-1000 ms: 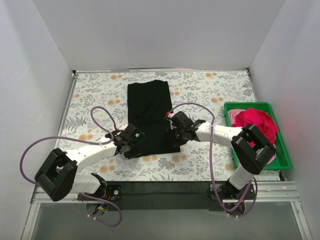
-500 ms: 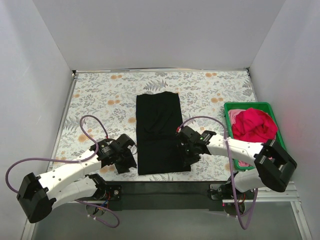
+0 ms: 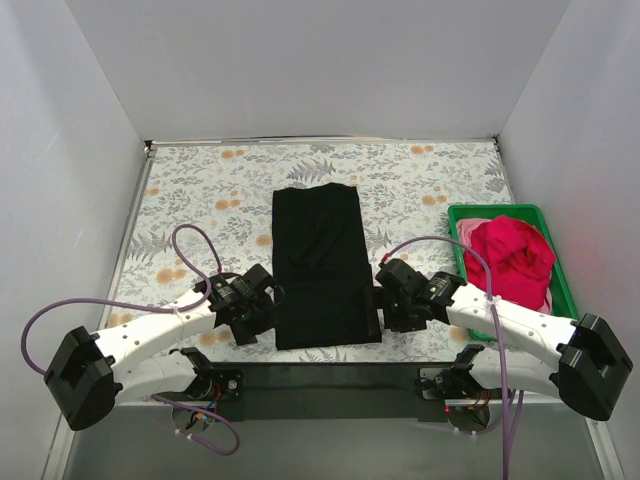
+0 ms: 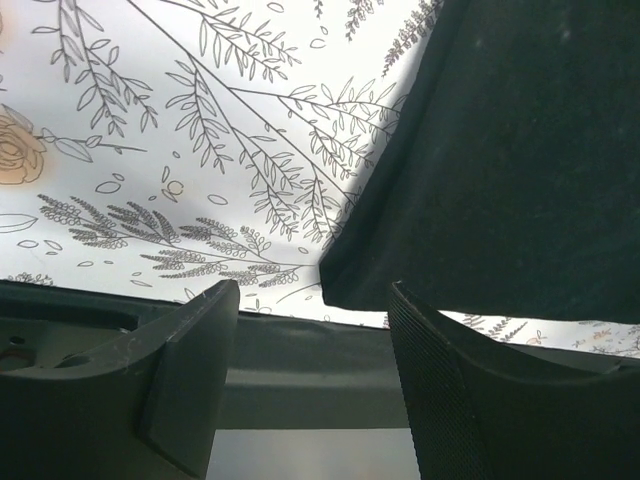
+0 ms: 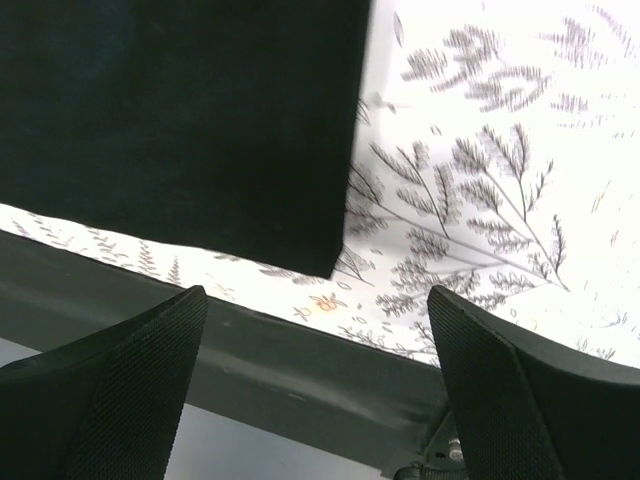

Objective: Fold and stack the t-shirts
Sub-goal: Fold the tshirt

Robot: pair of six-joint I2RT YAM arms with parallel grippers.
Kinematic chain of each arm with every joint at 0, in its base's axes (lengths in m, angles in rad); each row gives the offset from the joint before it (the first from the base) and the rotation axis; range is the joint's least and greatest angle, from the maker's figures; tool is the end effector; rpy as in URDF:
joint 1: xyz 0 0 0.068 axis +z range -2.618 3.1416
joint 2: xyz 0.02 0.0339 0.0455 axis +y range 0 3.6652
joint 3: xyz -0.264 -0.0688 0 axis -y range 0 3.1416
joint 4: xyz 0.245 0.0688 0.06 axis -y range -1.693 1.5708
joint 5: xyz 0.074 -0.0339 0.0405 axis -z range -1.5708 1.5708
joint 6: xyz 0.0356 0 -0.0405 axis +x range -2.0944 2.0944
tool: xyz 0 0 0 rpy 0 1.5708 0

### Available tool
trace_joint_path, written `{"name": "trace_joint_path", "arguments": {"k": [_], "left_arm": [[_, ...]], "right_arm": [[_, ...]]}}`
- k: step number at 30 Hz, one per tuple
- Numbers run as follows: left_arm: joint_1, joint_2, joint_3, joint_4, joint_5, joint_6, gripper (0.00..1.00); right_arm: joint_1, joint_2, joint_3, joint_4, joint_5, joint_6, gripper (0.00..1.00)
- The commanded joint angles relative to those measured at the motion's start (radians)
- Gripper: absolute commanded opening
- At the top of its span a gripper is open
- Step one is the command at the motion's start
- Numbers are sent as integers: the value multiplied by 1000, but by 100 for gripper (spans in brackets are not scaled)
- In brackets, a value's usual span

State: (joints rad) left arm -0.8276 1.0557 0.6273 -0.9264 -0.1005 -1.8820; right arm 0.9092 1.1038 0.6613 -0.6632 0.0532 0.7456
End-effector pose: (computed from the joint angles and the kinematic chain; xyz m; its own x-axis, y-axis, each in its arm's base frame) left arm 0.1117 -0.1163 0.1892 -0.4812 -0.8762 -0.0277 -0.8490 0.4737 -0.2340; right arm 0.1228 0.1546 0.2006 -0.9280 -0.0891 -0.3618 -0.1956 0.9430 0.2694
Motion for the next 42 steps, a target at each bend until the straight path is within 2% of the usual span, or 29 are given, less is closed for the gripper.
{"name": "trace_joint_path", "arguments": {"k": [1,11,22,32,42], "left_arm": [[-22,21,3,56,2,-12,55],[-50,113,17,84,-39,15,49],[-133,194,35,104,-28,64,49],[-157,263,15,141,-33,69,49],[-157,264,-8,144,-18,72,27]], "right_arm": [[-4,-2,-28,-26,-32,44,80],[-4,56,-15,-24,-13,28,72],[3,119,21,-24,-27,-5,66],[30,160,37,-4,-33,-3,63],[49,208,58,19,-23,3,57]]}}
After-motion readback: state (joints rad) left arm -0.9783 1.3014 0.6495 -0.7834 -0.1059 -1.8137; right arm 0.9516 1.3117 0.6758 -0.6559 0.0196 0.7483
